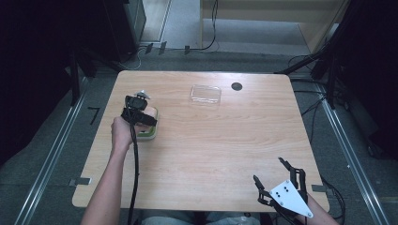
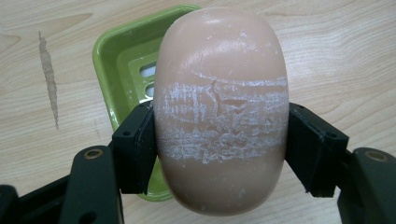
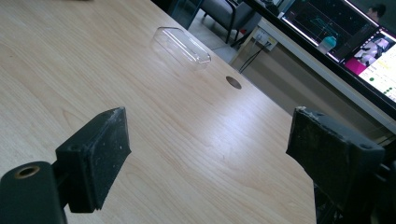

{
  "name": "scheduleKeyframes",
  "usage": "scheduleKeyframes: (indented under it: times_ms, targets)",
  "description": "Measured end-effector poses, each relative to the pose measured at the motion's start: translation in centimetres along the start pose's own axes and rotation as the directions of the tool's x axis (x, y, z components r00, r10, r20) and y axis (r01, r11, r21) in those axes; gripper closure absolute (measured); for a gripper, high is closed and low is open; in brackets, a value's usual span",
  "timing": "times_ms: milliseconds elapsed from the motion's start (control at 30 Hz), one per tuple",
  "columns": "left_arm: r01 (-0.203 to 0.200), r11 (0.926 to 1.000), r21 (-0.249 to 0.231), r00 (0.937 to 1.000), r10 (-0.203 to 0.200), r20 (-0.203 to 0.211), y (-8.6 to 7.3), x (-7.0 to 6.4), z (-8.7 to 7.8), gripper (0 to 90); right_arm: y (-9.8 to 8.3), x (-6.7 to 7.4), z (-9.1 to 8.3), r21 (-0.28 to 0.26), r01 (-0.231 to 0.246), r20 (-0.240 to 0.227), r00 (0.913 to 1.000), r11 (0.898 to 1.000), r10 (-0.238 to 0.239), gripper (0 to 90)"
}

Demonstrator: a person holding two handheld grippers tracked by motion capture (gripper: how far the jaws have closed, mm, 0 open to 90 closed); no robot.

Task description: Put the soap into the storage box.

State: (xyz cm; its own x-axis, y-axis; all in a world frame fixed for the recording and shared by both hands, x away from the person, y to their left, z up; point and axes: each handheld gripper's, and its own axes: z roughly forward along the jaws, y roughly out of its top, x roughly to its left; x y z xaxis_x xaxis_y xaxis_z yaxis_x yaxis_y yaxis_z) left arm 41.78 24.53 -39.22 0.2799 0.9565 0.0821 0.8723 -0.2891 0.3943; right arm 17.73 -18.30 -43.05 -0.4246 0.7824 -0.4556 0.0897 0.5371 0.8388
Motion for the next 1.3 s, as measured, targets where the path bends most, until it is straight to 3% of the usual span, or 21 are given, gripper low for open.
scheduleKeyframes:
  times_ms: [567,900,1300]
  targets:
    - [0.035,0.9994,-0.007,0.9992,-0.035,-0.017,0.9,-0.2,1.0,33.8,0.0,0.0,0.0,0.001,0.002,-0.001,1.0,1.0,-0.002,13.2]
    - [0.096,0.9953,-0.017,0.995,-0.096,-0.028,0.6,1.1,1.6,33.7,0.0,0.0,0.0,0.002,0.002,0.0,1.0,1.0,-0.002,13.2]
    - [0.119,0.9928,-0.008,0.9922,-0.119,-0.036,0.3,1.7,2.6,33.7,0.0,0.0,0.0,0.001,0.004,0.0,1.0,1.0,-0.004,13.1]
